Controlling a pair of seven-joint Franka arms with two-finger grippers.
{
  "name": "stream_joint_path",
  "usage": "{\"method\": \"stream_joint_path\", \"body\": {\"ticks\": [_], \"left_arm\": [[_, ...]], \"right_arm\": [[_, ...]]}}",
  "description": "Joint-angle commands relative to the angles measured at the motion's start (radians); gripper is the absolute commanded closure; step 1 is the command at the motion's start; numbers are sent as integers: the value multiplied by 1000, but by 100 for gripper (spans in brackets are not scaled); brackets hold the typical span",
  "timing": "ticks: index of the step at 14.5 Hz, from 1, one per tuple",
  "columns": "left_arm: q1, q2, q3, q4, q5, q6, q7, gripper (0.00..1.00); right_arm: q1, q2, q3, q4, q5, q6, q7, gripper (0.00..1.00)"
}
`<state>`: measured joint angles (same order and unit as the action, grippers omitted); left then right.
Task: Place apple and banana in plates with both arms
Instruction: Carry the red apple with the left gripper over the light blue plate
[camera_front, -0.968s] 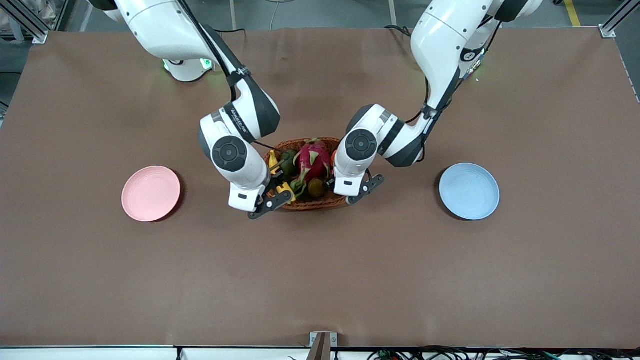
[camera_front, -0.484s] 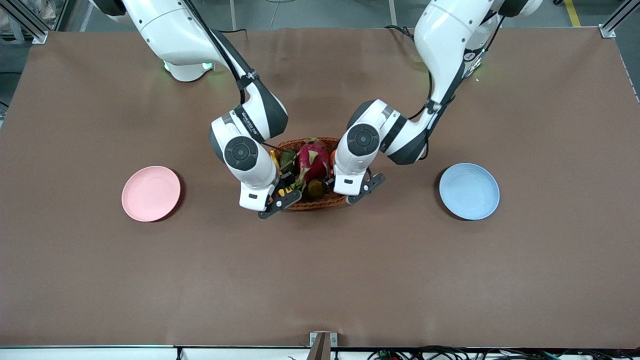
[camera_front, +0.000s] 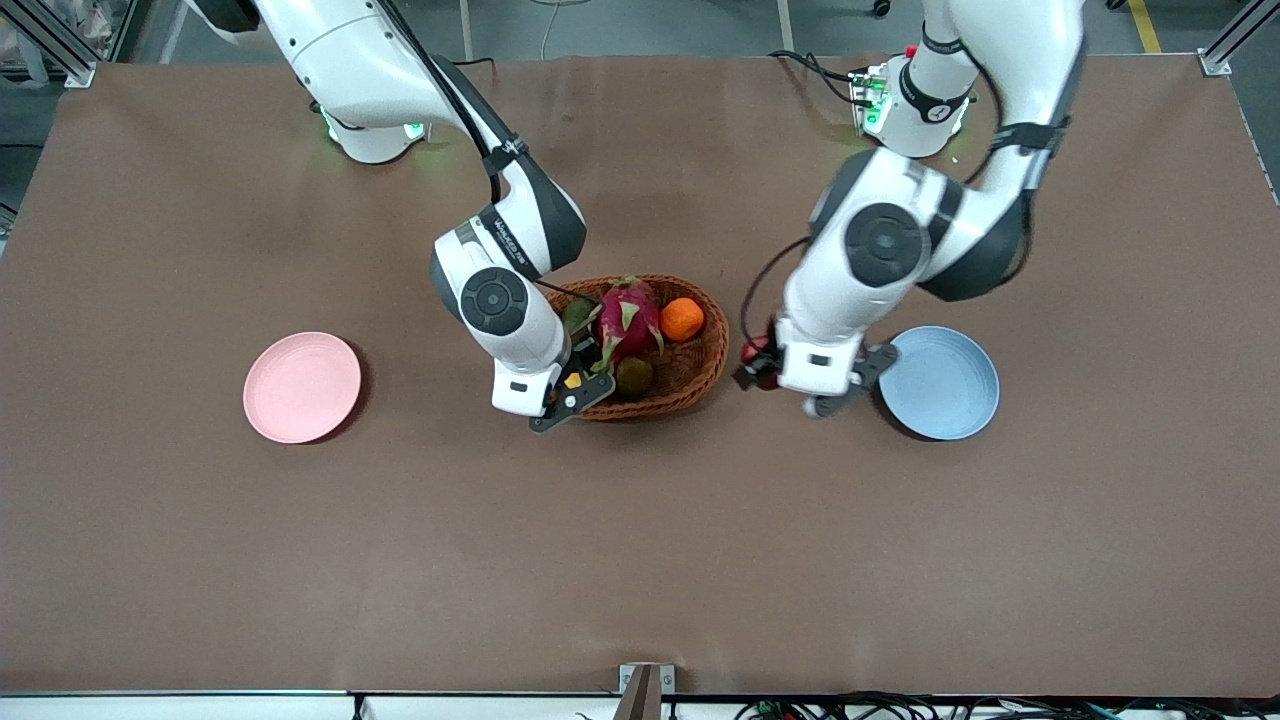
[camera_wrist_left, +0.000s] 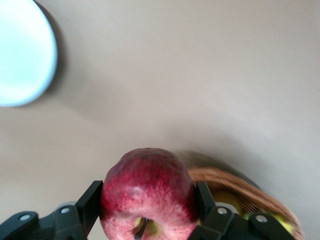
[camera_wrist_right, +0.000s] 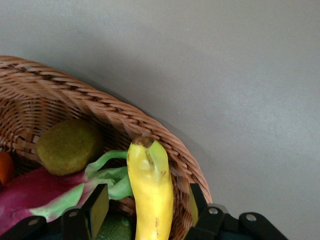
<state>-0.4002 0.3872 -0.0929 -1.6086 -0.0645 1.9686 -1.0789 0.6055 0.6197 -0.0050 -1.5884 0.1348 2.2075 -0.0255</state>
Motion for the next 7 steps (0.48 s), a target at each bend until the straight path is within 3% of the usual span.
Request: {"method": "stream_joint_path", "body": {"ticks": [1,3,7], "left_arm": [[59,-16,-8,-28,40,-65,53,83],[124,-31,-8,-52,43,-82,103,83],[299,-67,-11,-154,80,-66,368,82]], "right_arm": [[16,20,-7,8,20,35,-7,27],[17,26,-7,8,12,37,-14,34],[25,26,-9,8,-1,38,-17,34]]}}
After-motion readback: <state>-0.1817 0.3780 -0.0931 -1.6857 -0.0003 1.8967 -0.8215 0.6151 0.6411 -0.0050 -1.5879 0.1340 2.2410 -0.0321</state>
